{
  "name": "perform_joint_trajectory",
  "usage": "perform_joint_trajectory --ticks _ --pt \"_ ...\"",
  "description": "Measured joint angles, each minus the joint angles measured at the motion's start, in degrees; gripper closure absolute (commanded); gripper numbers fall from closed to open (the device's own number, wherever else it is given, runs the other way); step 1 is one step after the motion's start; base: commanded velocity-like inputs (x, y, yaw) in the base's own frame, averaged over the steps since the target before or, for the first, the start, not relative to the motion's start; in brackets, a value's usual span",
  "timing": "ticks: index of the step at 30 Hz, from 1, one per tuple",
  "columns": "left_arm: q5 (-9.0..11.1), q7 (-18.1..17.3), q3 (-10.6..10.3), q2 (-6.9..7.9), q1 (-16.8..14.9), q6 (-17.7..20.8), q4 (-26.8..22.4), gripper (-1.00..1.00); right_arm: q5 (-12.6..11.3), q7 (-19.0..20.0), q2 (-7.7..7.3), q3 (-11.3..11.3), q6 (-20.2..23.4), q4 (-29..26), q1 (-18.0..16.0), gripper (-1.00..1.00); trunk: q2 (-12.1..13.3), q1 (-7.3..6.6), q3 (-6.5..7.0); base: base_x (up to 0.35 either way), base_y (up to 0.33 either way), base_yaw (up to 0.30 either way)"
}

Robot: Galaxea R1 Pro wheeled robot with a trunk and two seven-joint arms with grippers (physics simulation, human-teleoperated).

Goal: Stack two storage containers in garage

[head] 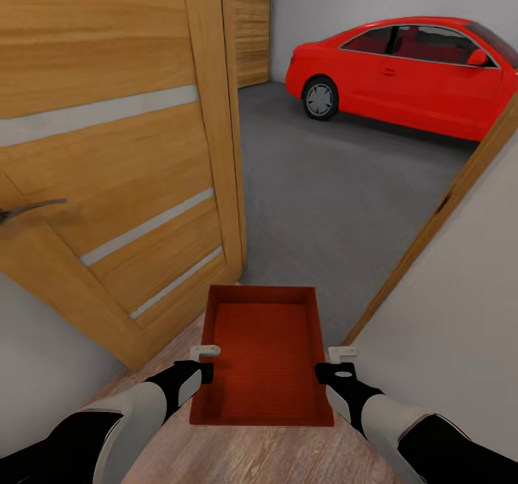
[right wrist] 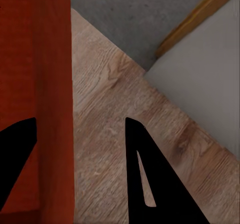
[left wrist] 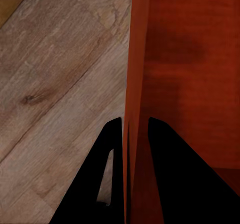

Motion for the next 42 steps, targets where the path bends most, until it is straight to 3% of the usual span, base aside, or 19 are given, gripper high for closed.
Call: perform_joint_trajectory --ticks 7,18,42 --pt "0.1 0.0 -0.1 -0.01 0.0 -0.1 0.0 1.00 0.0 -0.1 0.04 0.0 -0.1 0.0 0.0 1.00 0.0 0.00 0.00 0.185 0.276 -0.047" --pt "0.2 -0.1 -0.2 -0.02 0.0 -0.2 0.0 1.00 0.1 -0.8 0.29 0.0 -0.1 0.0 0.0 1.00 0.0 0.00 0.00 0.185 0.266 -0.275" --pt "0.2 -0.1 -0.4 -0.01 0.0 -0.4 0.0 1.00 0.1 -0.8 0.26 0.0 -0.1 0.0 0.0 1.00 0.0 0.02 0.00 0.013 0.014 -0.288"
